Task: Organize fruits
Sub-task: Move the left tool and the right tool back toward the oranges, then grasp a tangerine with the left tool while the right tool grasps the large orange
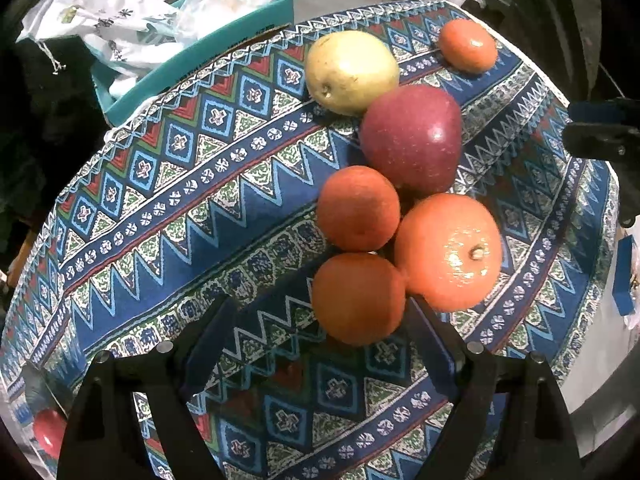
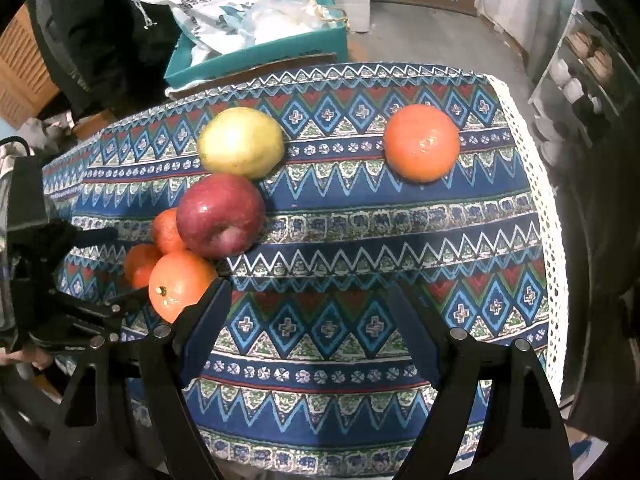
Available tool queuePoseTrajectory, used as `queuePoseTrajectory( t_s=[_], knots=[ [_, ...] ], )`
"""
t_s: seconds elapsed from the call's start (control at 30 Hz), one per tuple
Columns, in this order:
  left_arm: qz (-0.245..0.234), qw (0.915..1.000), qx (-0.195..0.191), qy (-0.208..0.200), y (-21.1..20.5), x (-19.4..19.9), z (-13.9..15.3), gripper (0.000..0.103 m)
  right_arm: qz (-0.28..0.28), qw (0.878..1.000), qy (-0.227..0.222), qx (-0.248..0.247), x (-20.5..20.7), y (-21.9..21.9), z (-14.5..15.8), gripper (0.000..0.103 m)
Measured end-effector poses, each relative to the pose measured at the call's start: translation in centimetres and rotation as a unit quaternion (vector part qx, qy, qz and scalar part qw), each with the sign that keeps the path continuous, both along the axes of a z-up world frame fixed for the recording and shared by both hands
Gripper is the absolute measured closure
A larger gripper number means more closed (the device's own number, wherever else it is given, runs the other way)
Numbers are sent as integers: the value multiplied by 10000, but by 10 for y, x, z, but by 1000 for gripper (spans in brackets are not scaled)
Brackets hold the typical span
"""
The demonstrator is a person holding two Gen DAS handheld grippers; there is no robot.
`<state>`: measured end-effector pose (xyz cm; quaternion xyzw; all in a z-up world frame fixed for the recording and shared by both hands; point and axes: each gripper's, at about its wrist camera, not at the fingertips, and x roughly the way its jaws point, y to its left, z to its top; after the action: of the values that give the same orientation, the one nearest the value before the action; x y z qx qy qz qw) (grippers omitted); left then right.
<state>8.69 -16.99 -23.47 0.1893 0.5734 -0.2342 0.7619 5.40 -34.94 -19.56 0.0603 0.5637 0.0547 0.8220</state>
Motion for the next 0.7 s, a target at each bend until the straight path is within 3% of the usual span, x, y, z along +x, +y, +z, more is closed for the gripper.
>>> queuePoseTrajectory(
  t_s=[0.1,0.17,0.23,0.7],
  knots=[
    [48,9998,-170,73,2,3,-2,19,-45,10000,4,15,1,-3,-1,21],
    [24,9988,-393,274,3,5,-5,44,-85,10000,0,20,2,-7,-1,21],
    [5,9979,-465,454,0,6,-8,56,-119,9999,-15,33,3,-10,-1,21],
    [425,9962,-704,290,26,22,15,57,-370,9991,-68,-178,38,-37,-2,19]
  ],
)
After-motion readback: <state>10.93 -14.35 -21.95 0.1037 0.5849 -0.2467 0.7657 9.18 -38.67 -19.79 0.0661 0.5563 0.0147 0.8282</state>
